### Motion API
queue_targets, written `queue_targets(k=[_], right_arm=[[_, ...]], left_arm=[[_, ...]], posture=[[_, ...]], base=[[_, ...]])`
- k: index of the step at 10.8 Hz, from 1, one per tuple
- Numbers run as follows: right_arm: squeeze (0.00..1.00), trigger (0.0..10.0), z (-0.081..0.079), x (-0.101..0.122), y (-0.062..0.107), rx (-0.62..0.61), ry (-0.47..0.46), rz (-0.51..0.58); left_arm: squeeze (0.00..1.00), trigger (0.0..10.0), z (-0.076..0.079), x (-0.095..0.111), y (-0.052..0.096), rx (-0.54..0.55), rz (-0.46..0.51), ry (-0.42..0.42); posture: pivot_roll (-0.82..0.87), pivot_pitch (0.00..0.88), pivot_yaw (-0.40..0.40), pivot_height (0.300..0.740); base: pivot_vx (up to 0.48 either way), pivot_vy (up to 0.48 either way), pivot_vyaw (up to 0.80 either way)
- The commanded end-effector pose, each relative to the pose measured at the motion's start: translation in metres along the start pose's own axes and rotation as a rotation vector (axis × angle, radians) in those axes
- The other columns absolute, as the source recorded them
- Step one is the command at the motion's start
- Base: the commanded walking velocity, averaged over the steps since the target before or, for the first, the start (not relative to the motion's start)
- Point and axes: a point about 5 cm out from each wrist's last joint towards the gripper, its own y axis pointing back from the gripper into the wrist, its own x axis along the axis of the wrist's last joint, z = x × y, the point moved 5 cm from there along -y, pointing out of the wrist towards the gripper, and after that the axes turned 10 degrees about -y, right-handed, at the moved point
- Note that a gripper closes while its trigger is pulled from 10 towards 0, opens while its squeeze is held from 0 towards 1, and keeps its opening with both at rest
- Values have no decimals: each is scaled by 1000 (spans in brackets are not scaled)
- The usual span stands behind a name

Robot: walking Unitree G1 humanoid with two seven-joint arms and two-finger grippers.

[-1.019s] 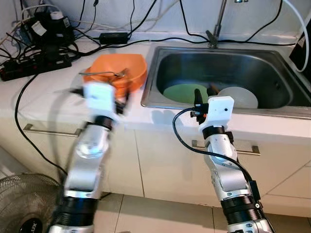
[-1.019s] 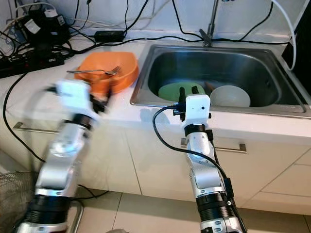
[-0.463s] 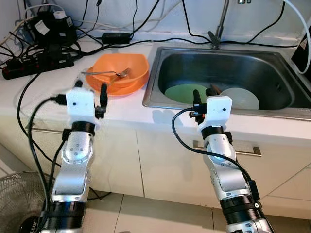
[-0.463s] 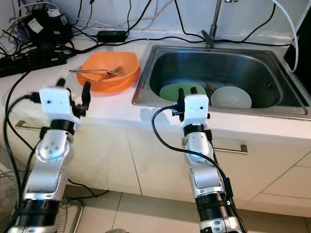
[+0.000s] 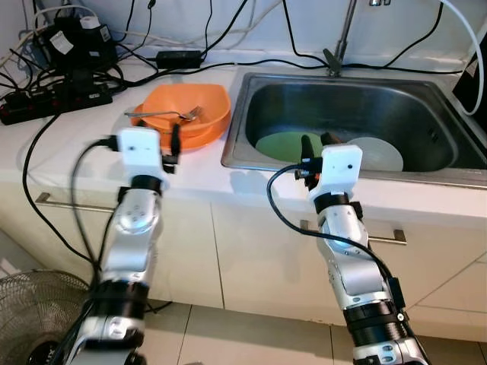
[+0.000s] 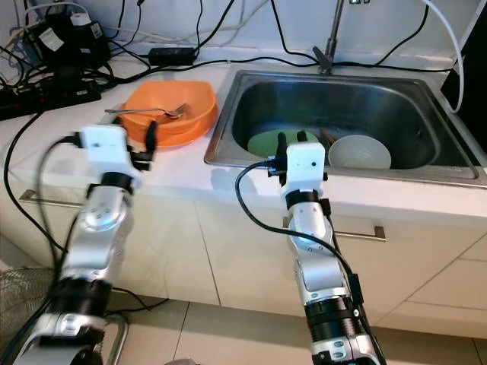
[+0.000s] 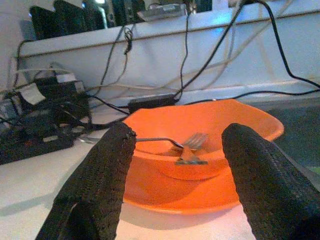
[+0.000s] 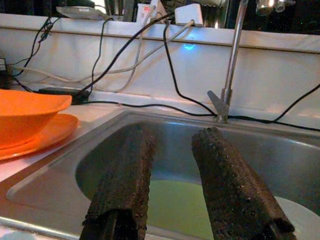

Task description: Kitchen organization

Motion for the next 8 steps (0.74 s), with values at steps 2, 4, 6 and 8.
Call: queue_targets(k=[2,4,6,8], right_arm=[[0,10000,0,0,-2,-6,4,-2],[0,10000,-1,-1,-1,-8,4,-4],[0,10000,-1,-1,-1,-7,5,-4],[0,10000,-2,-1,-2,-2,7,0]], left_arm=[[0,10000,7,1,-8,-27,11,-2],[0,10000,6,-3,-13,-25,10,-18],[0,10000,9,-6,-16,-47,-6,-41],[0,10000,12,-6,-21,-53,-8,-51]], posture=[[130,0,33,740],[131,0,34,740],[131,0,32,740],[130,0,29,740]], base=[[0,0,0],[0,0,0],[0,0,0],[0,0,0]])
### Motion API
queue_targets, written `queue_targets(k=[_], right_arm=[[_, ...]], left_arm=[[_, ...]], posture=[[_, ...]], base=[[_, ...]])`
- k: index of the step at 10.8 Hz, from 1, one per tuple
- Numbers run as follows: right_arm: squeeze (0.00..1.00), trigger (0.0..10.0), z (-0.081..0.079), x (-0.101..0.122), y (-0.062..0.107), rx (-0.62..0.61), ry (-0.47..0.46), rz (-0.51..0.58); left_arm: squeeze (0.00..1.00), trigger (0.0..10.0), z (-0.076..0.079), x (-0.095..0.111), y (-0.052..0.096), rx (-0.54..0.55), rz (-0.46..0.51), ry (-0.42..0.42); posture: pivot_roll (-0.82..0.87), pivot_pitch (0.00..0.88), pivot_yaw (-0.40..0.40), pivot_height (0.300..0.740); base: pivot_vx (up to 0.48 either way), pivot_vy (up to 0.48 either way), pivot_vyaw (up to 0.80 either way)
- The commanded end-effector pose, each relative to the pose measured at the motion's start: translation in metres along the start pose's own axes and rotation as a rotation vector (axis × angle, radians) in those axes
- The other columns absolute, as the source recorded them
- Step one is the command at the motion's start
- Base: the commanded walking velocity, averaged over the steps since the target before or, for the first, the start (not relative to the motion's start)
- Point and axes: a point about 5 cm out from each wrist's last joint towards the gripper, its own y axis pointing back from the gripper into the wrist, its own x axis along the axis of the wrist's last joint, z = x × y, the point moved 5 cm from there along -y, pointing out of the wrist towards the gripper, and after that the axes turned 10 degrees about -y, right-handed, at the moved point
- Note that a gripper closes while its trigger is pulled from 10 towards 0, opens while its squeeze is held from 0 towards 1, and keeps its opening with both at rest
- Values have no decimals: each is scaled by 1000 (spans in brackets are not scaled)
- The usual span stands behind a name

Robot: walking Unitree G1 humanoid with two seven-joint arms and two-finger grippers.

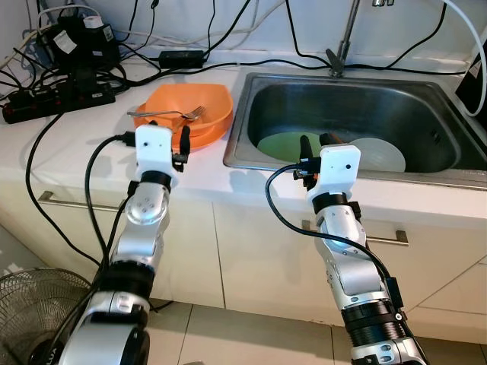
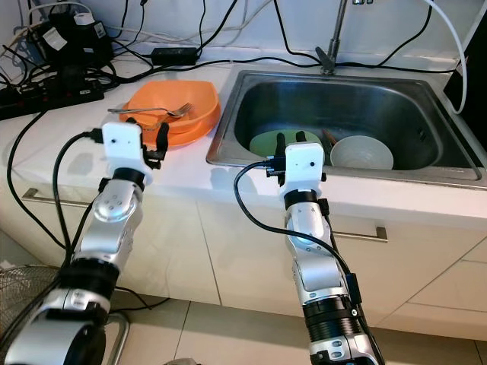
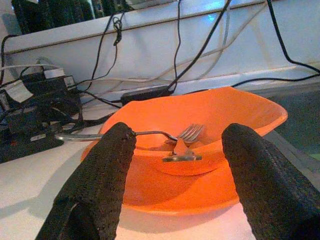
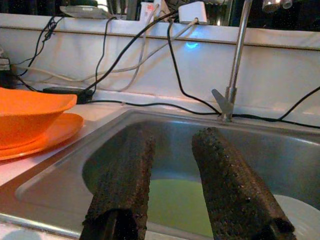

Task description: Kitchen organization

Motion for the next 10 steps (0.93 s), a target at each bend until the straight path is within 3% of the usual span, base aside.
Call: queue_targets(k=[1,2,3,4,5,6,7,8,9,10], right_arm=[[0,10000,-1,1,-2,3,9,4],[0,10000,-2,0,-1,5,10,3],[0,10000,-2,1,-2,5,11,3],[0,10000,-1,1,-3,3,14,4],[0,10000,0,1,-3,2,15,2],[0,10000,0,0,-3,3,17,0],[0,10000,0,0,-3,5,18,-2],[0,10000,-2,0,-3,9,17,-2],[0,10000,-2,0,-4,11,15,-1],[0,10000,-2,0,-4,11,15,1]], left_arm=[[0,10000,1,5,-4,-10,15,-13],[0,10000,3,7,-6,-14,16,-14],[0,8549,6,8,-7,-25,17,-15],[0,1961,8,8,-9,-28,20,-16],[0,39,8,8,-9,-27,21,-17],[0,39,7,9,-10,-26,23,-17],[0,2039,8,10,-10,-23,28,-15],[0,8588,8,10,-10,-21,30,-15],[0,10000,8,9,-10,-16,26,-12],[0,10000,5,7,-9,-6,18,-15]], posture=[[130,0,28,740],[130,0,28,740],[124,0,29,740],[122,0,29,740],[122,0,28,740],[123,0,27,740],[124,0,26,740],[125,0,25,740],[125,0,23,740],[123,0,23,740]], base=[[0,0,0],[0,0,0],[0,0,0],[0,0,0],[0,0,0],[0,0,0],[0,0,0],[0,0,0],[0,0,0],[0,0,0]])
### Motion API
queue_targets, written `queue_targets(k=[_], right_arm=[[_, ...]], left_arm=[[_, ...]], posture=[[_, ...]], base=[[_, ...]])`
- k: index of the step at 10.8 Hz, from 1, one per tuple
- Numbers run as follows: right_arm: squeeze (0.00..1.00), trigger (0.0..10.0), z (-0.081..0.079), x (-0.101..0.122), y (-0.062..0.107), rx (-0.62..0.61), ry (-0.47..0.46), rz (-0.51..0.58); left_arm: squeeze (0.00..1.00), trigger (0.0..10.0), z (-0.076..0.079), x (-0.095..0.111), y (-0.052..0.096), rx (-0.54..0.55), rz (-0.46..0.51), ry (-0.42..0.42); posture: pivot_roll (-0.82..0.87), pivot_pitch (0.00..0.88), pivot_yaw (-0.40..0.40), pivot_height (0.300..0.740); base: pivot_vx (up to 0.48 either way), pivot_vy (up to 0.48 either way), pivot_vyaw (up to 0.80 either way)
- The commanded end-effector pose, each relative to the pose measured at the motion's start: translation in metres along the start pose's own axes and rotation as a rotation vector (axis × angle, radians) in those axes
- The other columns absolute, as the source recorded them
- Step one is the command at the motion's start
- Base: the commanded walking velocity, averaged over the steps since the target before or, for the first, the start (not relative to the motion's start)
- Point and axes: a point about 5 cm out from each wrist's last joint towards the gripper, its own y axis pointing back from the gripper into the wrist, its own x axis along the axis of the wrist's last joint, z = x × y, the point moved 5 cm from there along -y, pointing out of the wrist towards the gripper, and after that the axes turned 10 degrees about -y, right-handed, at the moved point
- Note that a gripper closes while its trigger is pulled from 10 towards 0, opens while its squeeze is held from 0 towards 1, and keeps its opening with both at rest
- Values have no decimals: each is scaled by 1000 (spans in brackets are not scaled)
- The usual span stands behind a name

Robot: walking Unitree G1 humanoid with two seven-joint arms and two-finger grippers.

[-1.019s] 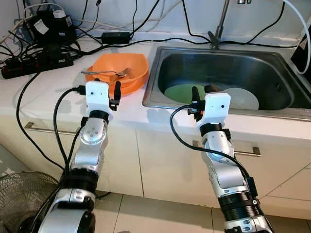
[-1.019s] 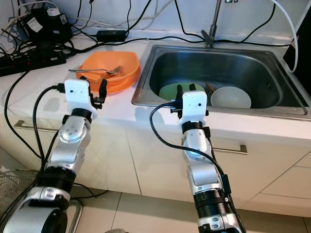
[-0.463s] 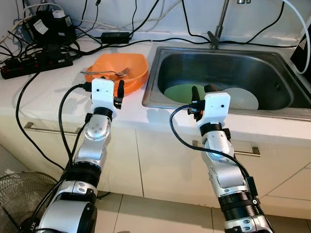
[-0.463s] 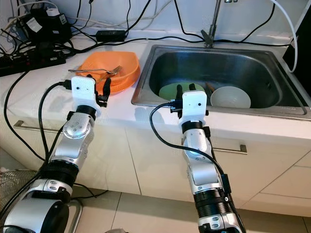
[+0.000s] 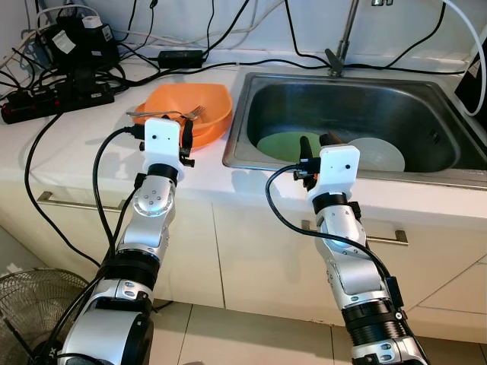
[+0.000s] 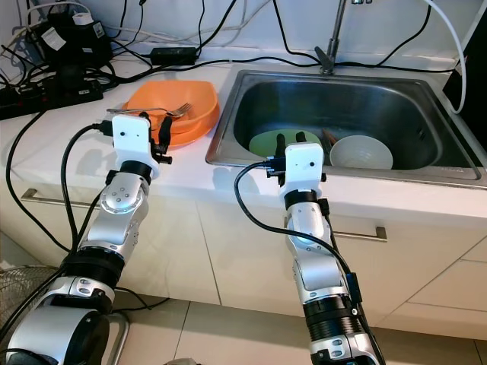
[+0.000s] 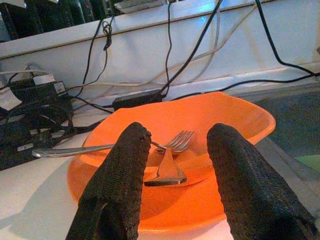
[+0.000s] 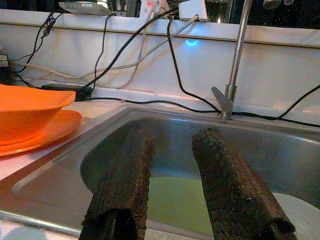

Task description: Kitchen organization

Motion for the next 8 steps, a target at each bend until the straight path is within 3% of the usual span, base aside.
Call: queue_targets(k=[1,4,5,6,8], right_arm=[[0,10000,-1,3,-3,7,10,10],[0,10000,-2,2,-2,7,9,5],[0,10000,-2,2,-3,7,8,6],[0,10000,-1,2,-3,4,10,8],[0,10000,2,2,-3,-3,14,7]], left_arm=[[0,10000,-5,0,1,20,3,-3],[0,10000,-6,-12,6,28,-38,5],[0,9137,-5,-11,4,22,-41,5],[0,0,-2,-9,2,17,-37,10],[0,0,0,-7,0,12,-36,14]], posture=[[122,0,23,740],[130,0,18,740],[127,0,19,740],[124,0,20,740],[118,0,21,740]], base=[[0,0,0],[0,0,0],[0,0,0],[0,0,0],[0,0,0]])
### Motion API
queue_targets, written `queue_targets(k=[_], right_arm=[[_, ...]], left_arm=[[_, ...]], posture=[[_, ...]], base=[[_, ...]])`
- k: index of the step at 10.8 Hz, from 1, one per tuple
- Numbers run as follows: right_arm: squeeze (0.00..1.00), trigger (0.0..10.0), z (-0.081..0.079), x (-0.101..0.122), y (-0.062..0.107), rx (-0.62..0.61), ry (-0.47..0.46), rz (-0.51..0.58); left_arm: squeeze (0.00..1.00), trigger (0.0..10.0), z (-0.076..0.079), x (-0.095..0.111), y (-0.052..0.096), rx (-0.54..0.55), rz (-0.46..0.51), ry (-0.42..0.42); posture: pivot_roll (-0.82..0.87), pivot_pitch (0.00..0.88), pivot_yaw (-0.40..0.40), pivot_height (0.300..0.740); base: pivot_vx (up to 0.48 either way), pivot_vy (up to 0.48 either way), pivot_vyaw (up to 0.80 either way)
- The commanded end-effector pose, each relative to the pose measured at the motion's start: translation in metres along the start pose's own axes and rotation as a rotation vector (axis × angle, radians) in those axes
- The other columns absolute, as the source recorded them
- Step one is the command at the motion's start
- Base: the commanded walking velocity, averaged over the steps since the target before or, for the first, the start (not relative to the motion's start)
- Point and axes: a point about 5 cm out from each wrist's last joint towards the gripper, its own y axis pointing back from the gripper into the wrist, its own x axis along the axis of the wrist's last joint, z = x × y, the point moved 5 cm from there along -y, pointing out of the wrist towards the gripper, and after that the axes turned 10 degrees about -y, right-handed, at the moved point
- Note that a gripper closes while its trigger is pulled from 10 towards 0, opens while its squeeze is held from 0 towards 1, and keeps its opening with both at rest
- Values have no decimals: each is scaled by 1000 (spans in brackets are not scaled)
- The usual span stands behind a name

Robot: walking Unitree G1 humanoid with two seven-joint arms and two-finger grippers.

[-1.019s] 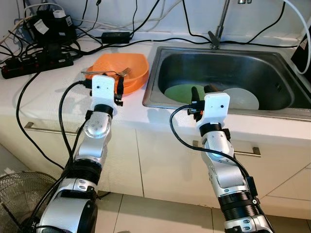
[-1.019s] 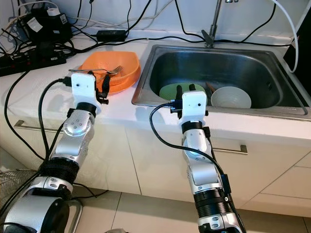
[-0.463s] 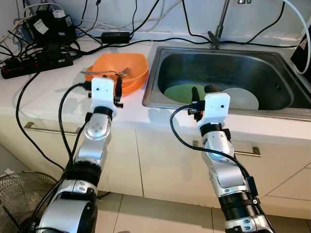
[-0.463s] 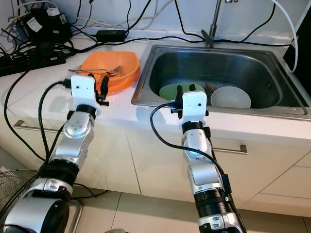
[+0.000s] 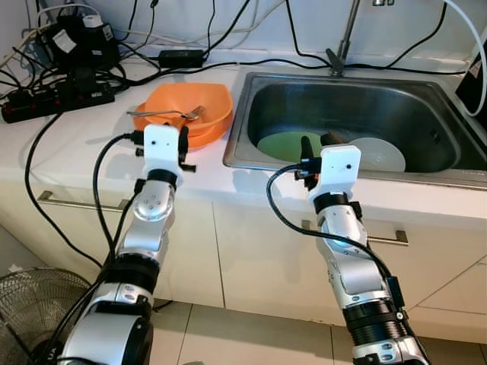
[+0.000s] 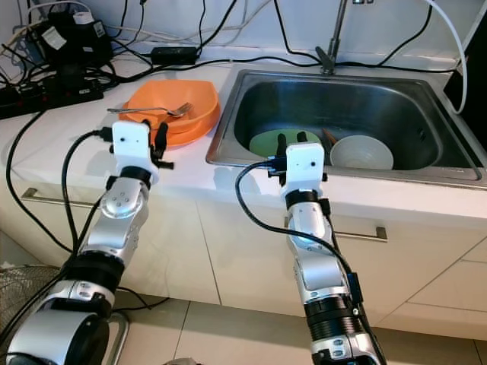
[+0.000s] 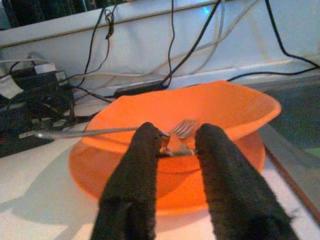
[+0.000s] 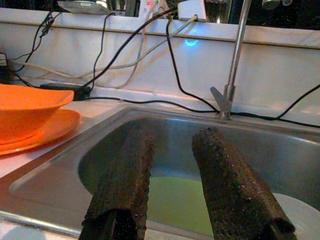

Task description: Kitchen organization

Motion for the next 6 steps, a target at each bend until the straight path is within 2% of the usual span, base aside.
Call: queue_targets(k=[1,4,6], right_arm=[[0,10000,0,2,-3,-1,9,7],[0,10000,-1,1,-3,0,9,4],[0,10000,-1,1,-3,1,9,4]], left_arm=[[0,0,-1,0,-3,8,-14,2],[0,0,-3,-1,-3,12,-19,0],[0,0,-2,12,-6,15,24,19]], posture=[[118,0,21,740],[121,0,20,740],[121,0,20,740]], base=[[0,0,0],[0,0,0],[0,0,0]])
